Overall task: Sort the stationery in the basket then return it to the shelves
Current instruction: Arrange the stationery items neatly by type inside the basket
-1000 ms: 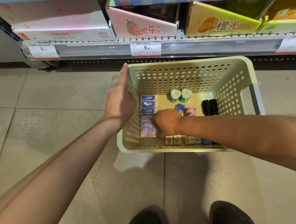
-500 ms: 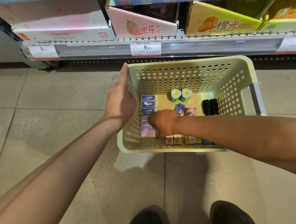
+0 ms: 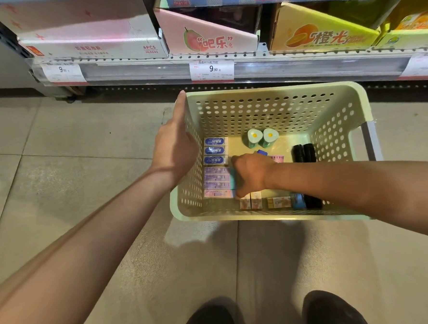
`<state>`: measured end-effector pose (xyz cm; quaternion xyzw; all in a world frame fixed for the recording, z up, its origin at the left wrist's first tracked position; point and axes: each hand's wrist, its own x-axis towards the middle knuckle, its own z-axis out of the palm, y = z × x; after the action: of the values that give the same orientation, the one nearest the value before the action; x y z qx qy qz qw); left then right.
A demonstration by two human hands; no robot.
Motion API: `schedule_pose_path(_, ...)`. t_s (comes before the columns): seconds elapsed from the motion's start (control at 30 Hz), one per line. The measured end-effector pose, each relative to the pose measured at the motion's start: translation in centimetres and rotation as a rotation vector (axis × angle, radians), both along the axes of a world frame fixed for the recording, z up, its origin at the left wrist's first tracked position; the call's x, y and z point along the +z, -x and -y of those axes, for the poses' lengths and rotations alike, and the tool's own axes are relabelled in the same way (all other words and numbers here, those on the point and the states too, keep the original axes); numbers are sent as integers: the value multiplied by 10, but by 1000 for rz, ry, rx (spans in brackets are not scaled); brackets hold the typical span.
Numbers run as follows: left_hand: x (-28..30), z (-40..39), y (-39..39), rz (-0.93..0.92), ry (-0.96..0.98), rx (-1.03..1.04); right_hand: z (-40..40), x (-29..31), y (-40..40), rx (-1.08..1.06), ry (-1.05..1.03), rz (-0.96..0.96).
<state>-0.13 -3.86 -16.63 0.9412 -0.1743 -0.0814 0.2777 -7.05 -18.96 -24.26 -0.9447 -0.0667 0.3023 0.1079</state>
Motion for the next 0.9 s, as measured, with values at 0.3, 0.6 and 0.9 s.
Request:
schedule_pose_path(0.3,0,0,0,-4,-4,-12,-13,-16,1,-49,-59,-17)
schedule_pose_path(0.6,1,0,1,-12,-13,-12,-11,-13,-3,-12,-71,-29)
schedule_pose_path(0.9,4,0,2,-28,32,-2,21,32,7,159,79,-182)
